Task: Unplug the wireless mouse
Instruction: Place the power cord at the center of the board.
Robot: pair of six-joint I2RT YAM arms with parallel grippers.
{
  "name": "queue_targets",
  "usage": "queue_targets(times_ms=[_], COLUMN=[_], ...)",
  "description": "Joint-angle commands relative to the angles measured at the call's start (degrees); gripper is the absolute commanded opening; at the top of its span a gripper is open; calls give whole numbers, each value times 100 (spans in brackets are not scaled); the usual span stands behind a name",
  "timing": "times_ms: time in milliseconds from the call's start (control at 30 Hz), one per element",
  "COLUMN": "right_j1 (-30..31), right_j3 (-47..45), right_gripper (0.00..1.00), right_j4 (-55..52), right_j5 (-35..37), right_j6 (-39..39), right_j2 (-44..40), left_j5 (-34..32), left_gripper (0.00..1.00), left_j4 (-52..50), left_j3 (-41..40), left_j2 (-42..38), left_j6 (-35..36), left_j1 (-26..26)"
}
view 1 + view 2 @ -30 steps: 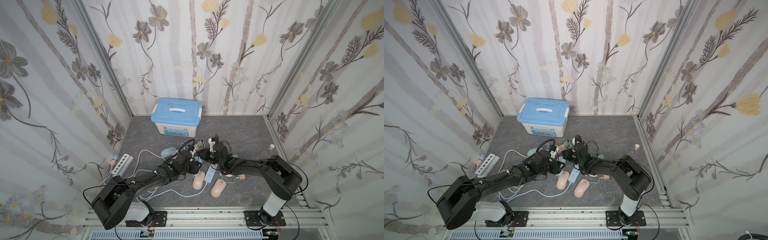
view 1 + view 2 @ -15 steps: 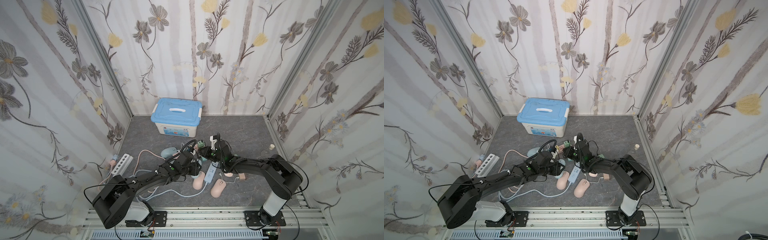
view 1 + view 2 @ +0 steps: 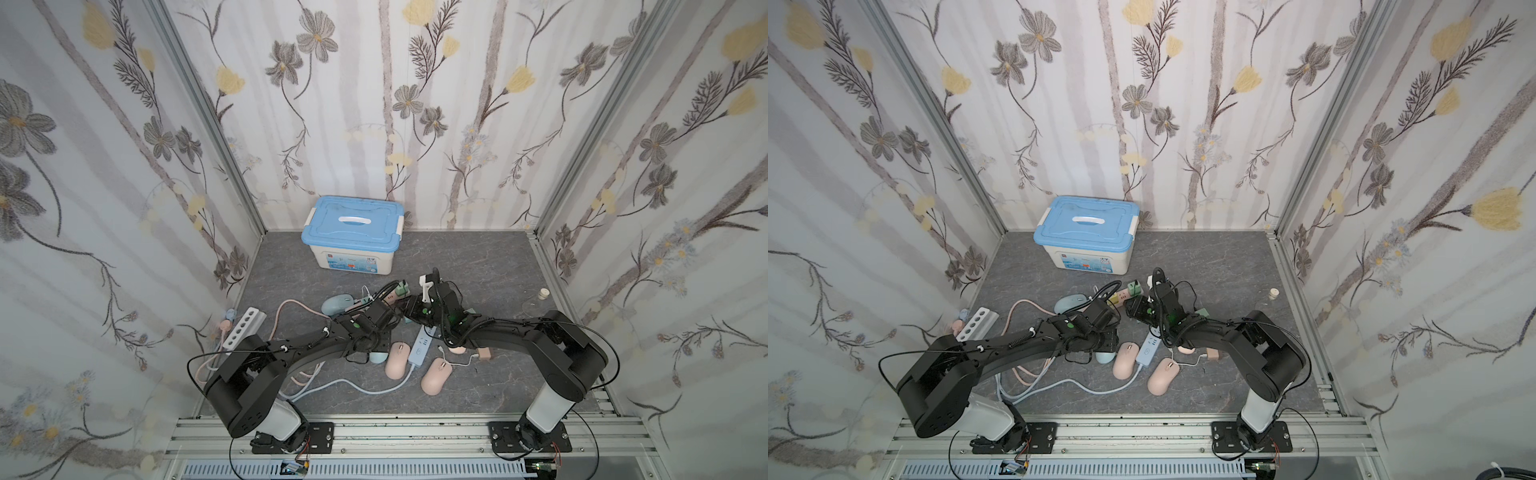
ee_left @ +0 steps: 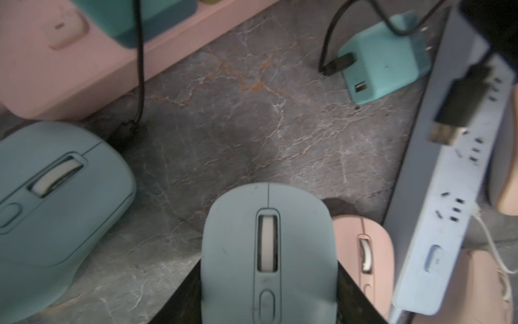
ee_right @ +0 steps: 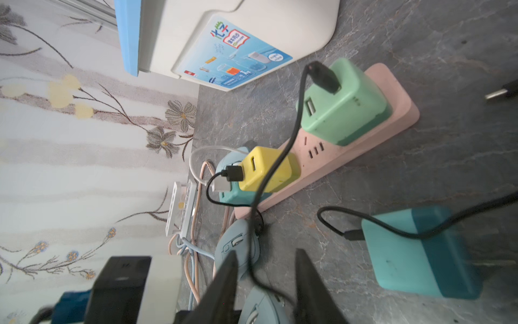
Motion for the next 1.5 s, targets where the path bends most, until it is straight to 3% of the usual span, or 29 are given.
queue_targets(times_ms=[0, 100, 233, 433, 733, 1167, 1333, 1467], right_j1=[21, 34, 37, 23, -31, -91, -145, -213], right_j3=[-172, -375, -883, -1390, -1709, -1812, -1807, -1883], right_gripper=[57, 62, 62, 63, 68, 68, 68, 68], right_j4=[201, 190, 218, 81, -177, -564, -763, -842], right_j5=[144, 292, 566, 875, 1044, 1269, 1306, 1316], right_j6=[-80, -125, -100, -126, -205, -410, -496, -486], right_j2=[-247, -558, -1120, -1902, -2377, -2859, -2923, -2983], left_j5=[-149, -123, -57, 10, 60, -145, -470, -288], left_gripper=[0, 0, 8, 46, 82, 90, 91, 91], left_j4=[-140, -166, -181, -189, -192, -750, -1106, -1300], left_j3=[72, 107, 122, 84, -8, 251, 868, 1846], left_j2=[155, 300, 415, 450, 245, -757, -916, -294], left_j6=[-198, -224, -246, -250, -303, -170, 121, 669], left_j1=[-7, 8, -5, 0, 1, 3, 50, 87])
